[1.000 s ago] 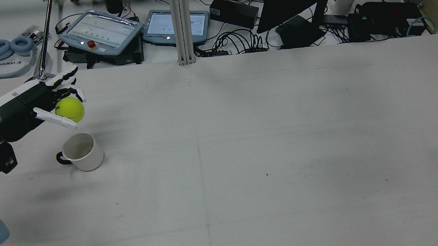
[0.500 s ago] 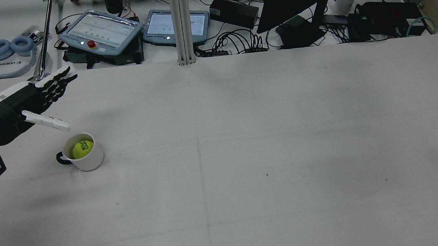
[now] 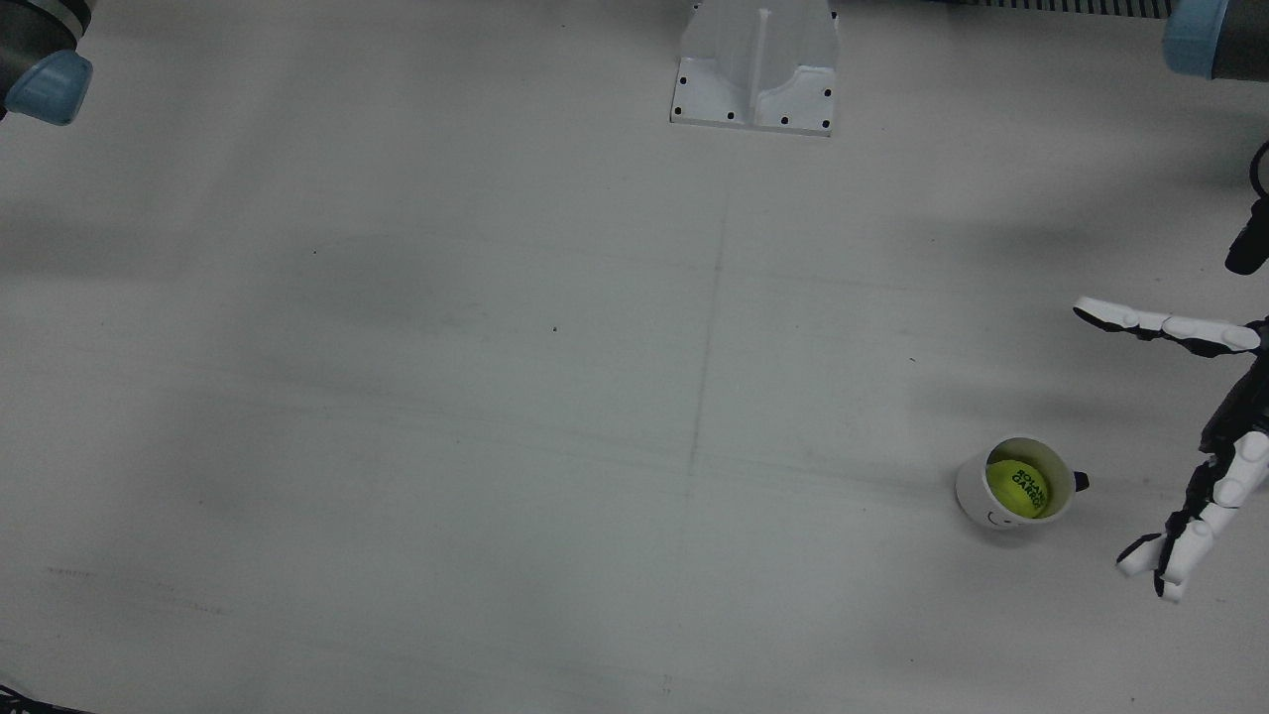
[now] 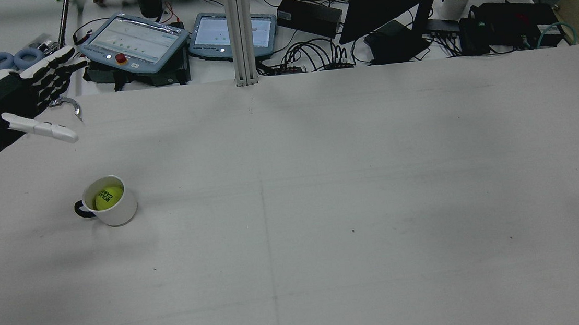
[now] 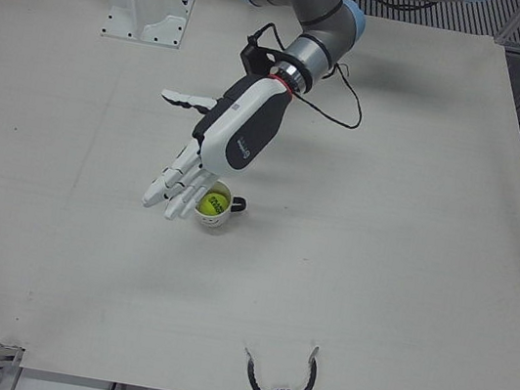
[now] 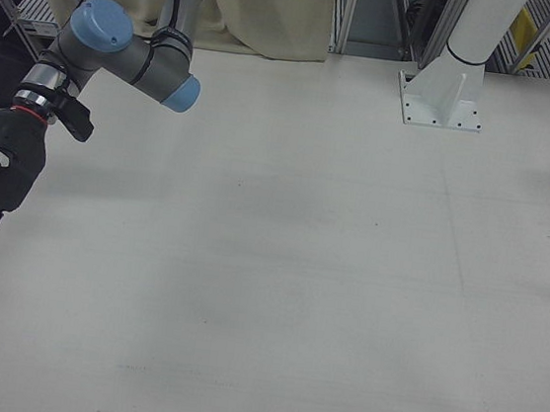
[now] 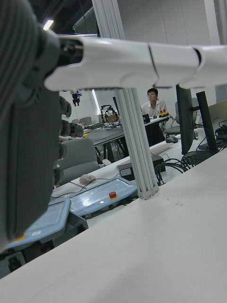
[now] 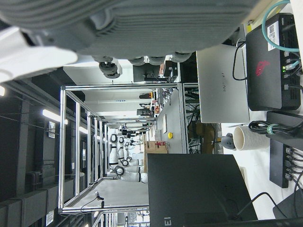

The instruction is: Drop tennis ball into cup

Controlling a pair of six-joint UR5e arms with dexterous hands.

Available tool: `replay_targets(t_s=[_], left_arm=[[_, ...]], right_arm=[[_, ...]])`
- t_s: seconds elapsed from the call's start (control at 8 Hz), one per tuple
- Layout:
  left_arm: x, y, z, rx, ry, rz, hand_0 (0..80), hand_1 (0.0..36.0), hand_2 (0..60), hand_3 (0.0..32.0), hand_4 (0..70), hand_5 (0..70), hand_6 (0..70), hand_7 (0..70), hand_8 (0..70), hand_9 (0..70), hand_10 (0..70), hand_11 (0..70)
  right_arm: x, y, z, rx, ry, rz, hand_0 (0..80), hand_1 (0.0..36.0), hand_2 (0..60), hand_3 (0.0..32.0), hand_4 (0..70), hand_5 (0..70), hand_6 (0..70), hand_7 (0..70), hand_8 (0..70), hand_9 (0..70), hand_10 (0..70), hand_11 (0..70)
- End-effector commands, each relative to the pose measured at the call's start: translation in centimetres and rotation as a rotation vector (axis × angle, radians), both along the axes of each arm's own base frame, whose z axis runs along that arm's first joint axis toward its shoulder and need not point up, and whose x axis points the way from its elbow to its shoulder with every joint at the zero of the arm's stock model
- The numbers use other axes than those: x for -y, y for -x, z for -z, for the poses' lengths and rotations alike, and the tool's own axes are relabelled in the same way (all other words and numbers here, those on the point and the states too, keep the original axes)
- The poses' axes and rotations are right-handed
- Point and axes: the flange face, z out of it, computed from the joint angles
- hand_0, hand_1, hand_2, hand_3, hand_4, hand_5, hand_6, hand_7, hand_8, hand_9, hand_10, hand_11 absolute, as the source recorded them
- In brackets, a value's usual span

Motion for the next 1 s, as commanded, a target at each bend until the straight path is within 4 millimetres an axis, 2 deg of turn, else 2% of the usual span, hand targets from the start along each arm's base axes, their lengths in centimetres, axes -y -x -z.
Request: replay_targets(t_s=[0.0,0.25,0.38,0.5,0.62,0.88], left_arm=[[4.4,10.5,6.2,0.009,-0.004,0.214,80.0,35.8,0.0,0.0,0.0,7.5,1.9,15.7,0.0,1.7,0.0,0.0],[7.5,17.1,2.0,0.041,0.067,0.340,80.0,36.0,0.0,0.0,0.0,7.4,1.4,15.3,0.0,1.6,0.0,0.0],[8.6,20.2,0.0,0.050,0.106,0.389,80.0,35.9,0.0,0.0,0.0,8.6,5.3,15.2,0.7,1.6,0.0,0.0],[7.6,20.7,-1.9,0.058,0.133,0.392,80.0,36.0,0.0,0.0,0.0,7.9,1.4,15.4,0.0,1.6,0.0,0.0],[6.9,20.5,-2.8,0.061,0.135,0.372,80.0,36.0,0.0,0.0,0.0,7.2,0.5,16.7,0.0,1.9,0.0,0.0],[5.3,20.5,-3.3,0.061,0.129,0.365,80.0,36.0,0.0,0.0,0.0,7.3,1.0,16.8,0.0,1.9,0.0,0.0]], right_arm=[[0.0,0.0,0.0,0.000,-0.001,0.000,0.0,0.0,0.0,0.0,0.0,0.0,0.0,0.0,0.0,0.0,0.0,0.0],[0.0,0.0,0.0,0.000,0.001,0.000,0.0,0.0,0.0,0.0,0.0,0.0,0.0,0.0,0.0,0.0,0.0,0.0],[0.0,0.0,0.0,0.000,-0.001,0.000,0.0,0.0,0.0,0.0,0.0,0.0,0.0,0.0,0.0,0.0,0.0,0.0],[0.0,0.0,0.0,0.000,-0.001,0.000,0.0,0.0,0.0,0.0,0.0,0.0,0.0,0.0,0.0,0.0,0.0,0.0],[0.0,0.0,0.0,0.000,-0.001,0.000,0.0,0.0,0.0,0.0,0.0,0.0,0.0,0.0,0.0,0.0,0.0,0.0],[0.0,0.0,0.0,0.000,-0.001,0.000,0.0,0.0,0.0,0.0,0.0,0.0,0.0,0.0,0.0,0.0,0.0,0.0]])
